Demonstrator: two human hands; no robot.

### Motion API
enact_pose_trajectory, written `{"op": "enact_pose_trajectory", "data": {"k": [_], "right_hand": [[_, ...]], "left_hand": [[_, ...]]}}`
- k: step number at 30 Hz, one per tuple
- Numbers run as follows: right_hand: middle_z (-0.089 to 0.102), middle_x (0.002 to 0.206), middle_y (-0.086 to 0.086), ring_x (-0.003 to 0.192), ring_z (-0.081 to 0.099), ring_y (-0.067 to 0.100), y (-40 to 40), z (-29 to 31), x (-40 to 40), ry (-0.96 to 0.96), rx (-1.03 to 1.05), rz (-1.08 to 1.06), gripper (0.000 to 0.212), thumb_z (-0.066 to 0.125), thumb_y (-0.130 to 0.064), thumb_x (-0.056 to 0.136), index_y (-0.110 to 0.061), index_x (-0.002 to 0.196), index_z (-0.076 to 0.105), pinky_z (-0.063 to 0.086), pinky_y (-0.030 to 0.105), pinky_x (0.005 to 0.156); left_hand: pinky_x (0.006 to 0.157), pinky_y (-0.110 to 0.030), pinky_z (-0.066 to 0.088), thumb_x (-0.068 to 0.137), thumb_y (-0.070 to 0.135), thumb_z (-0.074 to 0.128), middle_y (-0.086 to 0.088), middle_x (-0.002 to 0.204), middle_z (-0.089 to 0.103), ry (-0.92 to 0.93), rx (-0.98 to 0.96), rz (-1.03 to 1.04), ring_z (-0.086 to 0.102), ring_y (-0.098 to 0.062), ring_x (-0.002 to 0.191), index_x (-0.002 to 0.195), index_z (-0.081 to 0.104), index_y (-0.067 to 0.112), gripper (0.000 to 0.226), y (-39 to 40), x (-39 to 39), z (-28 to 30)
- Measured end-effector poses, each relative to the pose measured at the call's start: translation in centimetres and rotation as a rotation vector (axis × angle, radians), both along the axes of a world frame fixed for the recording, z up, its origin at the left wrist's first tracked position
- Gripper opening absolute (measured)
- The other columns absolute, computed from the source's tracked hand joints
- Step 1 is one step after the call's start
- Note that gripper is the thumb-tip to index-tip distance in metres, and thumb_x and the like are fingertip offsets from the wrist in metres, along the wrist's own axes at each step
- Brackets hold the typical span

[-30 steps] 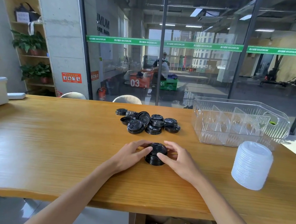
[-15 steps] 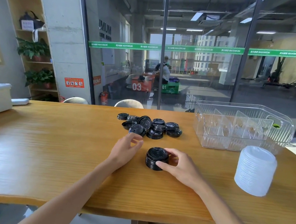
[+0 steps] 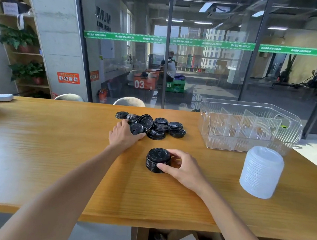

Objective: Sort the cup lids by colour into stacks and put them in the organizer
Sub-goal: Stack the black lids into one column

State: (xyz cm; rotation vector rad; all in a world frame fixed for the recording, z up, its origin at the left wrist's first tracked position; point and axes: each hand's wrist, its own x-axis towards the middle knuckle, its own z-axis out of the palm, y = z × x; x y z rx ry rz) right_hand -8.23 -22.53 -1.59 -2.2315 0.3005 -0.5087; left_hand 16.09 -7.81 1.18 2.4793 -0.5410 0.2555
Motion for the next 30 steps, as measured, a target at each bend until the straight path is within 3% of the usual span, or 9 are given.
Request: {"op": "enact_pose_trajectory", "data": {"k": [4,10,17,21,26,30], "right_hand": [[0.057,0.117,-0.037,0.126,0.058,0.007,-0.1,0.0,-0.1,0.012,-0.006,0.003,0.073,0.075,-0.080,0.066,-0.048,0.130,0.063,0.048,0.042,0.113],[0.058,0.117,-0.036,0.127,0.057,0.008,-0.1,0.1,-0.1,0.015,-0.007,0.003,0.067,0.074,-0.081,0.065,-0.053,0.124,0.059,0.048,0.042,0.113],[0.062,0.136,-0.019,0.132,0.056,0.008,0.1,0.4,-0.3,0.025,0.010,0.005,0.083,0.077,-0.078,0.068,-0.039,0.140,0.061,0.047,0.040,0.114],[0.060,0.134,-0.017,0.128,0.058,0.009,0.1,0.5,-0.2,0.034,0.042,-0.009,0.089,0.086,-0.067,0.075,-0.032,0.149,0.054,0.048,0.033,0.107],[0.064,0.136,-0.013,0.125,0.060,0.011,0.3,0.8,-0.3,0.025,0.067,0.001,0.095,0.089,-0.061,0.076,-0.035,0.153,0.040,0.049,0.038,0.108],[0.060,0.142,-0.008,0.132,0.056,0.013,0.3,0.6,-0.4,0.003,0.075,0.003,0.098,0.089,-0.059,0.077,-0.039,0.156,0.035,0.045,0.035,0.108]], "left_hand": [[0.112,-0.050,0.045,0.086,0.069,0.078,-0.006,0.147,0.061,-0.041,-0.008,-0.011,0.058,-0.029,0.135,0.150,0.051,0.017,0.087,-0.1,0.4,-0.2],[0.108,-0.052,0.051,0.087,0.062,0.080,-0.001,0.147,0.063,-0.119,-0.108,-0.102,0.064,-0.026,0.128,0.150,0.053,0.020,0.080,1.6,-0.7,0.2],[0.107,-0.047,0.057,0.084,0.047,0.091,0.008,0.147,0.058,0.150,-0.413,-0.532,0.065,-0.015,0.123,0.147,0.059,0.029,0.073,3.5,-4.9,2.7],[0.113,-0.043,0.054,0.088,0.036,0.090,0.012,0.146,0.063,0.270,-0.374,-0.744,0.067,-0.008,0.126,0.146,0.062,0.038,0.064,4.3,-7.5,3.6],[0.120,-0.043,0.046,0.095,0.019,0.083,0.009,0.149,0.064,0.363,-0.285,-0.844,0.060,-0.010,0.138,0.155,0.053,0.029,0.068,4.8,-9.2,3.6],[0.125,-0.045,0.039,0.098,0.013,0.079,0.009,0.152,0.063,0.396,-0.209,-0.865,0.054,-0.005,0.143,0.157,0.050,0.026,0.067,4.6,-9.6,3.6]]}}
